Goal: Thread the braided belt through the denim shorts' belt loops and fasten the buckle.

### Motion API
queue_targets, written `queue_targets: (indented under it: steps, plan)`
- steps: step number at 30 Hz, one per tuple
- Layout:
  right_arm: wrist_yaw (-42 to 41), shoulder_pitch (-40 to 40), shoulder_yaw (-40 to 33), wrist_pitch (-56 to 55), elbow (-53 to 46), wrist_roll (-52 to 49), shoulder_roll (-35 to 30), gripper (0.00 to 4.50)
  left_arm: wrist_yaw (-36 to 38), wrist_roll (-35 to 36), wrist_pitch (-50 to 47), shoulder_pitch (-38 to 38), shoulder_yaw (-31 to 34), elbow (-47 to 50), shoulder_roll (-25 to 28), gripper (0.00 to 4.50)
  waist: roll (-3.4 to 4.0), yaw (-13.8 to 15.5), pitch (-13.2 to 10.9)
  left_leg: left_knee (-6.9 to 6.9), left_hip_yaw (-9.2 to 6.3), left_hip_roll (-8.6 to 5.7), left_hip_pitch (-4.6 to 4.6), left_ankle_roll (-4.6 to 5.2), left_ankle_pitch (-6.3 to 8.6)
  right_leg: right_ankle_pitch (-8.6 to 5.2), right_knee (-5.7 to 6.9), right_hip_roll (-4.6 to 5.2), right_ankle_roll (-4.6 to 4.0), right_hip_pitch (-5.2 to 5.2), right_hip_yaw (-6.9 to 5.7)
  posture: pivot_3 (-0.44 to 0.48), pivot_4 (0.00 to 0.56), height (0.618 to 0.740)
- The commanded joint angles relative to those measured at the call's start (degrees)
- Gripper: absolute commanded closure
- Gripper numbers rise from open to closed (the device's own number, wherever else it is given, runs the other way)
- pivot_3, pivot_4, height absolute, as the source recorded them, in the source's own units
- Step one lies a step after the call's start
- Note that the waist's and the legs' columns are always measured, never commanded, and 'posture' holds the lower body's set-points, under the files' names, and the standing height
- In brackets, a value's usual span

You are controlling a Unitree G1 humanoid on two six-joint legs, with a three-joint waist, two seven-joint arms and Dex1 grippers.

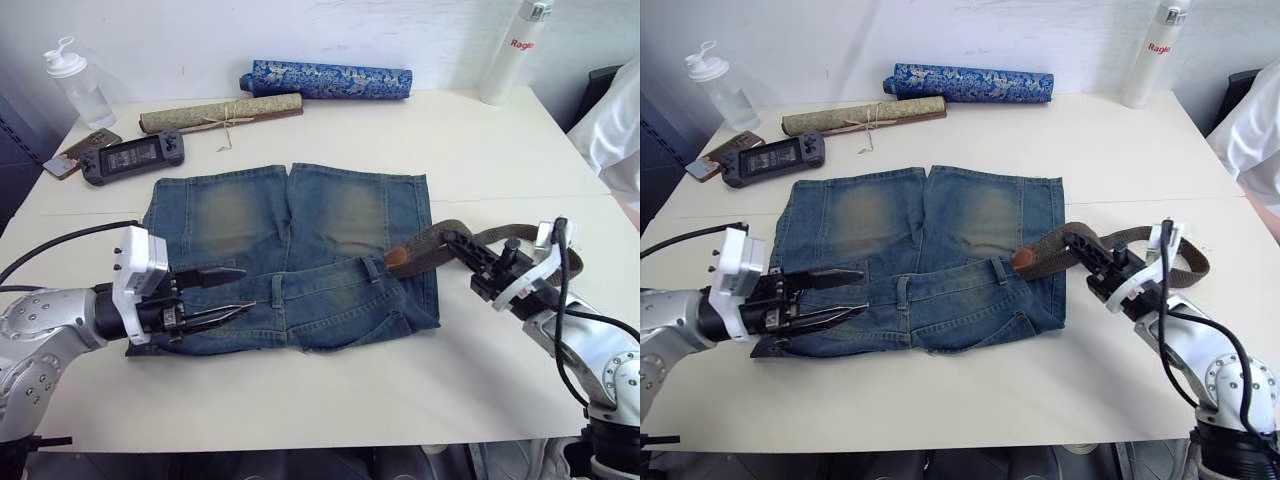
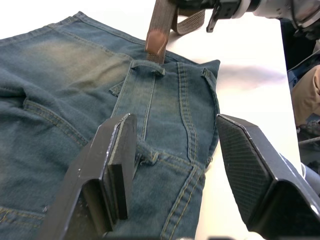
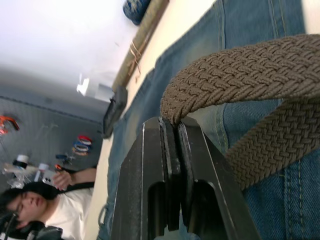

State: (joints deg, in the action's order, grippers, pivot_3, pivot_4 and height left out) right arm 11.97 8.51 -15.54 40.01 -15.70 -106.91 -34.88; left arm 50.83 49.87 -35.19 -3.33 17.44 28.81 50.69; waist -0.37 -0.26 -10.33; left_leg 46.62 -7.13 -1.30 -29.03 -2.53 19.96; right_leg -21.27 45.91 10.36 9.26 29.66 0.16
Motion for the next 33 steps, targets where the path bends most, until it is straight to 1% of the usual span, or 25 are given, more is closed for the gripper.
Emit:
queue_targets:
  steps: [1, 7, 12, 16, 20, 23, 26, 28, 30, 33]
  plan:
    - [-0.08, 1.56, 0.91, 0.83, -0.73, 2.34, 0.71, 4.5, -1.24, -1.39, 0.38, -1.09, -1.76, 1.92, -1.07, 1.72, 0.0, 0.03, 0.0, 0.01, 0.01, -0.01, -0.01, 0.0, 0.0, 0.0, 0.0, 0.0, 0.0, 0.0, 0.02, 0.0, 0.15, 0.645]
    - [0.13, 3.38, 2.65, 1.44, -1.6, 6.45, 2.91, 4.5, -2.91, -2.12, 0.26, -2.15, -3.32, 2.45, -2.49, 1.72, 0.0, 0.03, 0.0, 0.02, 0.0, -0.01, -0.02, 0.0, 0.0, 0.0, 0.0, 0.0, 0.01, 0.01, 0.02, 0.0, 0.15, 0.645]
    - [3.73, 4.35, 5.62, 2.45, -1.88, 6.76, 5.78, 4.5, -4.05, -3.96, 0.99, -3.9, -5.15, 2.22, -3.49, 1.72, 0.0, 0.01, 0.0, 0.02, 0.0, -0.01, -0.01, 0.0, 0.0, 0.01, 0.01, 0.0, 0.01, 0.01, 0.02, 0.0, 0.15, 0.645]
    - [8.89, 4.55, 7.56, 3.03, -0.28, 2.77, 8.38, 4.5, -4.24, -10.96, 5.46, -5.38, -9.25, 1.35, -4.52, 1.72, 0.0, 0.02, 0.0, 0.02, 0.0, -0.01, -0.02, 0.0, 0.0, 0.02, 0.04, 0.0, 0.04, 0.03, 0.02, 0.0, 0.15, 0.645]
    - [15.47, 5.29, 6.61, 1.24, 3.7, -5.43, 13.08, 4.5, -4.18, -23.78, 16.54, -7.45, -16.83, -0.51, -6.84, 1.72, 0.0, 0.02, 0.0, 0.03, 0.01, -0.01, -0.03, 0.0, 0.0, 0.02, 0.05, 0.0, 0.04, 0.04, 0.04, 0.0, 0.15, 0.645]
    - [17.47, 5.81, 2.83, 3.8, 6.44, -6.09, 18.07, 4.5, -5.2, -33.18, 26.09, -9.1, -21.21, -3.97, -9.04, 1.72, -0.02, 0.04, 0.02, 0.1, 0.03, -0.01, -0.07, 0.0, 0.0, 0.03, 0.12, -0.01, 0.05, 0.07, 0.04, 0.0, 0.15, 0.645]
    - [19.6, 6.43, -1.41, 7.32, 8.95, -6.09, 22.96, 4.5, -6.45, -42.43, 38.57, -11.3, -24.73, -9.6, -11.25, 1.72, -0.03, -0.01, 0.03, 0.11, 0.02, -0.01, -0.06, 0.0, 0.0, 0.06, 0.19, -0.04, 0.11, 0.11, 0.05, 0.0, 0.15, 0.645]
    - [20.98, 7.3, -4.95, 8.99, 10.68, -6.09, 26.74, 4.5, -9.17, -50.06, 48.99, -13.26, -26.94, -14.73, -12.46, 1.72, -0.04, -0.04, 0.03, 0.11, 0.01, 0.0, -0.04, 0.01, 0.0, 0.06, 0.23, -0.07, 0.12, 0.13, 0.05, 0.0, 0.15, 0.645]
    - [22.13, 8.19, -7.77, 10.37, 11.47, -6.09, 29.87, 4.5, -12.4, -56.54, 57.21, -14.9, -28.31, -19.37, -13.35, 1.72, -0.1, -0.15, 0.07, 0.11, 0.0, 0.0, -0.01, 0.02, -0.01, 0.06, 0.38, -0.08, 0.12, 0.19, 0.05, 0.0, 0.15, 0.645]
    - [23.5, 8.92, -10.42, 11.84, 11.15, -6.09, 33.52, 4.5, -16.02, -61.19, 64.87, -16.72, -29.09, -24.4, -15.01, 1.72, -0.1, -0.44, 0.08, 0.11, 0.01, 0.0, 0.0, 0.05, -0.02, 0.04, 0.6, -0.09, 0.09, 0.32, 0.08, 0.0, 0.15, 0.645]
